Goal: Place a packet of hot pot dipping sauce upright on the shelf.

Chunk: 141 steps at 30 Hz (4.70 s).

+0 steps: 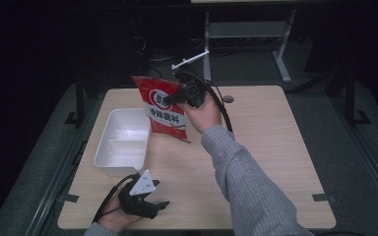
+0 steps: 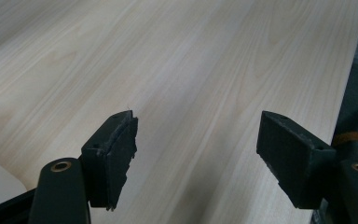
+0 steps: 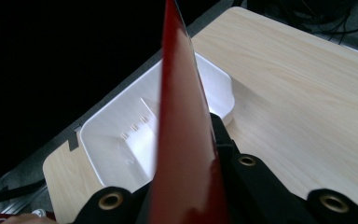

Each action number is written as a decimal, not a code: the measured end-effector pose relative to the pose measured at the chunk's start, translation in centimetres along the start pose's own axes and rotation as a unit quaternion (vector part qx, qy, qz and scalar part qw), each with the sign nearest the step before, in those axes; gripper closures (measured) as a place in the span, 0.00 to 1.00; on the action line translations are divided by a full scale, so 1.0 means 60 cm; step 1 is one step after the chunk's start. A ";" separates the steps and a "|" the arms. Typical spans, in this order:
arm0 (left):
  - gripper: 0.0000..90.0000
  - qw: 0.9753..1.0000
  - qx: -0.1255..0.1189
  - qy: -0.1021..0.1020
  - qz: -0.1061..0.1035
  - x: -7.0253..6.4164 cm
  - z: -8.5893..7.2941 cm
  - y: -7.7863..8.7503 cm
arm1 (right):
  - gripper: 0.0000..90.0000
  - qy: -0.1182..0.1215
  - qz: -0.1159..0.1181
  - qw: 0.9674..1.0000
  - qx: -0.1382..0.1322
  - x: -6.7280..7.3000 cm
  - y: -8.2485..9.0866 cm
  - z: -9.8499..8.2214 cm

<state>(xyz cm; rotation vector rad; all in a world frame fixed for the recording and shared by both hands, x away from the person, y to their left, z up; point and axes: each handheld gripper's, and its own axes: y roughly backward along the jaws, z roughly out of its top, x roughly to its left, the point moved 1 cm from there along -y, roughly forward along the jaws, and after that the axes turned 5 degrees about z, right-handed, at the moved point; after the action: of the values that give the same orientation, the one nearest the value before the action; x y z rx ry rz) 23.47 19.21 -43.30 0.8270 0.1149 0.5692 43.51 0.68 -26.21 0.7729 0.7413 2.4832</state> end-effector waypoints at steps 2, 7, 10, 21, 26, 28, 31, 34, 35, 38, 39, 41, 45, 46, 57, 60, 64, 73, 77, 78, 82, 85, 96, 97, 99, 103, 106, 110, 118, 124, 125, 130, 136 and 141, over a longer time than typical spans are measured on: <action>0.31 1.000 0.000 0.000 0.002 0.000 -0.002 0.001 | 0.99 0.001 0.001 1.000 -0.001 0.004 -0.005 0.006; 0.30 1.000 -0.003 0.001 0.004 0.000 -0.006 0.008 | 0.99 0.004 0.003 1.000 -0.007 0.013 -0.021 0.025; 0.30 1.000 -0.001 0.003 0.007 -0.001 -0.012 0.011 | 0.99 0.004 0.007 1.000 -0.011 0.018 -0.031 0.035; 0.30 1.000 -0.003 0.003 0.012 -0.001 -0.019 0.020 | 0.99 0.006 0.010 1.000 -0.007 0.027 -0.081 0.063; 0.30 1.000 0.003 0.000 0.017 0.001 -0.022 0.020 | 0.99 0.007 0.011 1.000 -0.007 0.028 -0.103 0.072; 0.30 1.000 0.006 -0.001 0.018 0.001 -0.023 0.019 | 0.99 0.006 0.012 1.000 -0.008 0.028 -0.112 0.075; 0.30 1.000 0.010 -0.002 0.018 0.003 -0.025 0.018 | 0.99 0.006 0.013 1.000 -0.007 0.030 -0.128 0.078; 0.30 1.000 0.011 0.001 0.019 0.005 -0.029 0.018 | 0.99 0.005 0.014 1.000 -0.007 0.031 -0.144 0.081; 0.30 1.000 0.010 0.002 0.019 0.006 -0.029 0.018 | 0.99 0.005 0.014 1.000 -0.008 0.031 -0.148 0.082; 0.30 1.000 0.010 0.005 0.020 0.006 -0.030 0.019 | 0.99 0.000 0.018 1.000 -0.014 0.032 -0.162 0.085; 0.30 1.000 0.011 0.004 0.020 0.007 -0.030 0.019 | 0.99 -0.001 0.018 1.000 -0.016 0.031 -0.167 0.085; 0.30 1.000 0.009 0.003 0.022 0.006 -0.030 0.019 | 0.99 -0.005 0.021 1.000 -0.022 0.031 -0.175 0.087; 0.29 1.000 0.011 0.001 0.021 0.008 -0.031 0.020 | 0.99 -0.011 0.023 0.999 -0.030 0.031 -0.191 0.087; 0.29 1.000 0.011 0.001 0.021 0.009 -0.031 0.020 | 0.99 -0.012 0.024 0.999 -0.032 0.031 -0.194 0.087; 0.29 1.000 0.008 0.003 0.025 0.010 -0.032 0.022 | 0.99 -0.025 0.025 0.998 -0.050 0.027 -0.227 0.076; 0.29 1.000 0.006 0.004 0.027 0.011 -0.032 0.024 | 0.99 -0.026 0.025 0.998 -0.052 0.024 -0.236 0.070; 0.29 1.000 0.007 0.002 0.027 0.010 -0.033 0.023 | 0.99 -0.032 0.028 0.998 -0.054 0.019 -0.247 0.063; 0.29 1.000 0.004 0.004 0.028 0.010 -0.032 0.024 | 0.99 -0.030 0.024 0.998 -0.055 0.021 -0.262 0.055; 0.29 1.000 0.004 0.003 0.028 0.010 -0.033 0.024 | 0.98 -0.025 0.016 0.998 -0.051 0.018 -0.266 0.049; 0.29 1.000 0.004 0.003 0.028 0.010 -0.033 0.024 | 0.98 -0.023 0.013 0.998 -0.049 0.017 -0.266 0.048; 0.29 1.000 0.005 0.002 0.028 0.010 -0.032 0.024 | 0.98 -0.018 0.010 0.999 -0.044 0.012 -0.263 0.045; 0.29 1.000 0.005 0.003 0.028 0.010 -0.032 0.024 | 0.98 -0.011 0.009 0.999 -0.039 0.012 -0.261 0.042; 0.29 1.000 0.006 0.004 0.030 0.011 -0.033 0.023 | 0.98 0.024 0.018 1.000 -0.007 0.027 -0.263 0.033; 0.29 1.000 0.006 0.004 0.031 0.011 -0.033 0.023 | 0.98 0.024 0.019 1.000 -0.003 0.026 -0.262 0.031; 0.29 0.999 0.005 0.001 0.032 0.011 -0.033 0.023 | 0.98 0.027 0.024 0.999 0.001 0.025 -0.261 0.027; 0.29 0.999 0.005 0.001 0.034 0.011 -0.033 0.023 | 0.98 0.029 0.028 0.999 0.010 0.024 -0.260 0.024; 0.29 0.999 0.005 0.001 0.034 0.011 -0.033 0.023 | 0.98 0.029 0.034 0.999 0.020 0.023 -0.264 0.019; 0.29 0.999 0.004 0.003 0.035 0.012 -0.034 0.023 | 0.99 0.024 0.034 0.999 0.019 0.020 -0.263 0.016; 0.29 0.999 0.003 0.003 0.033 0.012 -0.034 0.022 | 0.92 0.024 0.031 0.999 0.022 0.018 -0.256 0.021; 0.29 0.999 0.004 0.002 0.034 0.012 -0.034 0.022 | 0.78 0.023 0.042 0.998 0.034 0.014 -0.249 0.021; 0.29 0.999 0.005 0.002 0.034 0.012 -0.034 0.022 | 0.77 0.023 0.042 0.998 0.038 0.013 -0.247 0.021; 0.29 0.999 0.005 0.000 0.033 0.011 -0.033 0.020 | 0.71 0.021 0.037 0.998 0.040 0.007 -0.231 0.020; 0.29 0.999 0.007 0.000 0.034 0.011 -0.033 0.020 | 0.70 0.019 0.030 0.998 0.041 0.001 -0.218 0.017; 0.29 0.999 0.008 0.001 0.034 0.012 -0.034 0.019 | 0.69 0.021 0.028 0.999 0.042 -0.002 -0.211 0.017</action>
<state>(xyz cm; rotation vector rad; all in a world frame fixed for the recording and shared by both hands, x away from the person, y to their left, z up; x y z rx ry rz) 22.93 21.53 -43.75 0.8476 0.0931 0.6332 47.29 10.65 -33.16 0.7837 0.8535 2.5384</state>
